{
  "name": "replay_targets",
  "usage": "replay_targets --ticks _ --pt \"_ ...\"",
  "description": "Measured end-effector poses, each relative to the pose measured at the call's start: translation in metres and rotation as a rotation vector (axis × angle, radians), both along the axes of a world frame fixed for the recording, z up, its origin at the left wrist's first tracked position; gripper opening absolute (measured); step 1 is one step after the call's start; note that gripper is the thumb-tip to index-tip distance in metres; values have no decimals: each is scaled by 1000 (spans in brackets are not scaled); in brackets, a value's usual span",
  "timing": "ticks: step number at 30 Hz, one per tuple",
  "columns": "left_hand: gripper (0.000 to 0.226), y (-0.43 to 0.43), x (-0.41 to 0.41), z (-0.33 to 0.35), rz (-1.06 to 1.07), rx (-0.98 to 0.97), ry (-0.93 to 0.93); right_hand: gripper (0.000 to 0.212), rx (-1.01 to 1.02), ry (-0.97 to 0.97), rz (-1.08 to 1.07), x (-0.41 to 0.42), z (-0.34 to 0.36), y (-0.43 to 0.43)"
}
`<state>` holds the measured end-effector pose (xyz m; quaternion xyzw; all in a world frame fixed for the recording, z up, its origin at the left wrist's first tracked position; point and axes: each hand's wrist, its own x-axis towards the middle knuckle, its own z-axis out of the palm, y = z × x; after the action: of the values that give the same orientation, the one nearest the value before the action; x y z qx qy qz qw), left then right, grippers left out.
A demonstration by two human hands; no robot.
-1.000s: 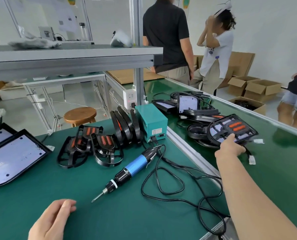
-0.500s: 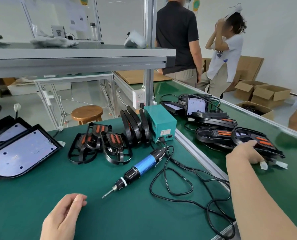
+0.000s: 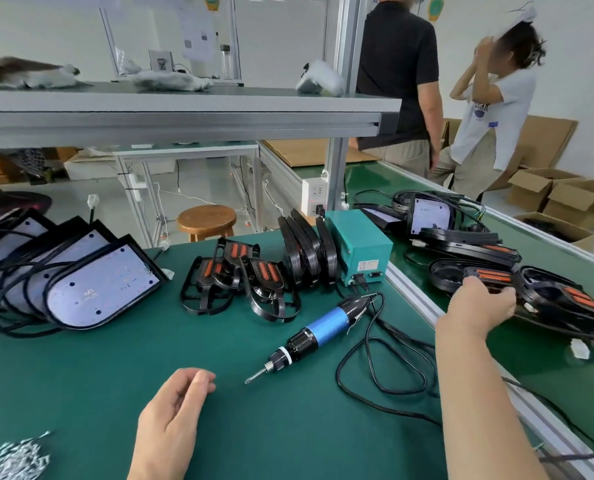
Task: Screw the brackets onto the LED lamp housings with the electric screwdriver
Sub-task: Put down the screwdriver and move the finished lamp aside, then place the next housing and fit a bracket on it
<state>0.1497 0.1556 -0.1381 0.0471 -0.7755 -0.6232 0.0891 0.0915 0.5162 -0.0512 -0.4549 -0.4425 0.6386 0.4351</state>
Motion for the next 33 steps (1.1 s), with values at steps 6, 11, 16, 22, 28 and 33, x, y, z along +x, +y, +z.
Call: replay_targets --ticks 6,11,16,22,28,33 --pt "24 1 0 -1 29 -1 -15 45 348 65 406 -22 -16 -84" --pt "29 2 0 3 26 31 -37 30 1190 -458 973 -40 -48 -159" --pt "28 1 0 5 15 57 -44 28 1443 -704 919 -52 -71 -188" --pt "25 -2 2 9 -1 104 -23 10 1417 -445 843 -39 -70 -205" --pt "20 -12 -2 12 67 95 -23 19 1445 -158 865 -5 -60 -241" --pt "14 -80 -56 35 473 -350 201 22 1530 -71 997 12 -76 -262"
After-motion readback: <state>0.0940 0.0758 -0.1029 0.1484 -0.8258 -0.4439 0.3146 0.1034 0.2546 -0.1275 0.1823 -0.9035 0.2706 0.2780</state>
